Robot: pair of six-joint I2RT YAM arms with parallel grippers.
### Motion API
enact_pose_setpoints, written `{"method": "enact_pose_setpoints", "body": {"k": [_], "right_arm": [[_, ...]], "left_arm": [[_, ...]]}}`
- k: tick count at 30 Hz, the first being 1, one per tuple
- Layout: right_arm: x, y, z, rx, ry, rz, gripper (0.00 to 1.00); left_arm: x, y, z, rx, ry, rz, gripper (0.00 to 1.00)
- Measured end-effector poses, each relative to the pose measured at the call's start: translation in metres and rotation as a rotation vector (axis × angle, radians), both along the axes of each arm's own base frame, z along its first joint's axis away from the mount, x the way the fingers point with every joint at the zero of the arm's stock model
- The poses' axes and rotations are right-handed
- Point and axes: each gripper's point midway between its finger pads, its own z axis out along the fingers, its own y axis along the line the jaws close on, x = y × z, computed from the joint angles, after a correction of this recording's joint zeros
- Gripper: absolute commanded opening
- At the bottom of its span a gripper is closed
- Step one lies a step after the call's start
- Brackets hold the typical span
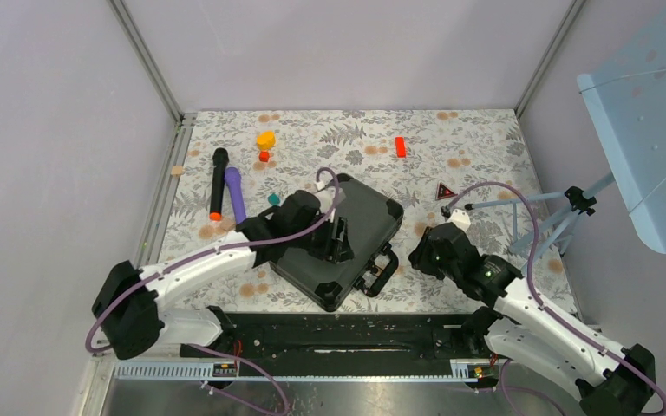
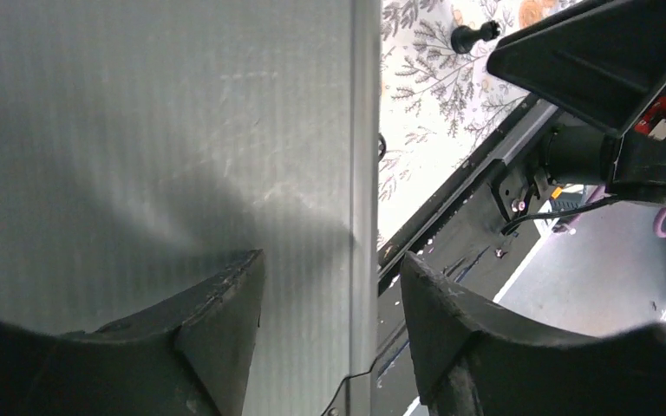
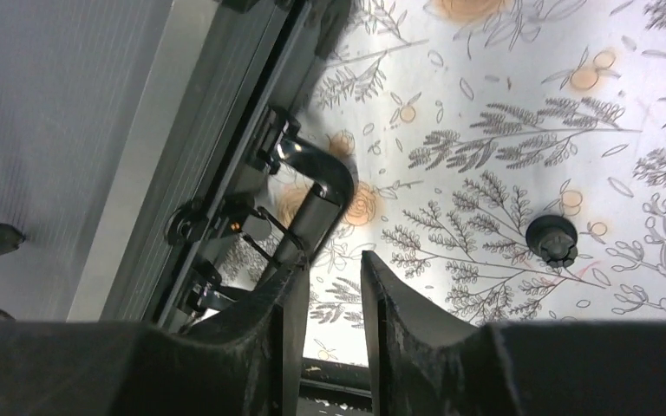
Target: Pack up texas hold em set
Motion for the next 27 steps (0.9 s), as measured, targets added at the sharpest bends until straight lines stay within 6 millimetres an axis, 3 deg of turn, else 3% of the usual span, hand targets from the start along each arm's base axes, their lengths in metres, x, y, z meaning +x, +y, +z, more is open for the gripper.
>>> {"method": "enact_pose_setpoints", "body": {"k": [3, 6, 12, 18, 27], "right_arm": [[-0.011, 0.002, -0.012, 0.023, 0.029, 0.028, 0.36], [-0.019, 0.002, -0.021, 0.040, 0.051, 0.039, 0.36], [-0.023, 0.006, -0.025, 0.074, 0.064, 0.049, 0.36], [-0.026, 0.016, -0.027, 0.118, 0.091, 0.071, 0.33], [-0.023, 0.030, -0.043, 0.144, 0.140, 0.078, 0.24]], "left_arm": [[-0.003, -0.014, -0.010, -0.002, 0.013, -0.024, 0.58], [0.002, -0.021, -0.007, -0.030, -0.001, -0.017, 0.58], [0.007, -0.034, -0.019, -0.038, 0.016, -0.010, 0.54], [0.007, -0.064, -0.026, -0.138, -0.015, -0.030, 0.50], [0.010, -0.067, -0.030, -0.242, -0.030, 0.020, 0.48]]}}
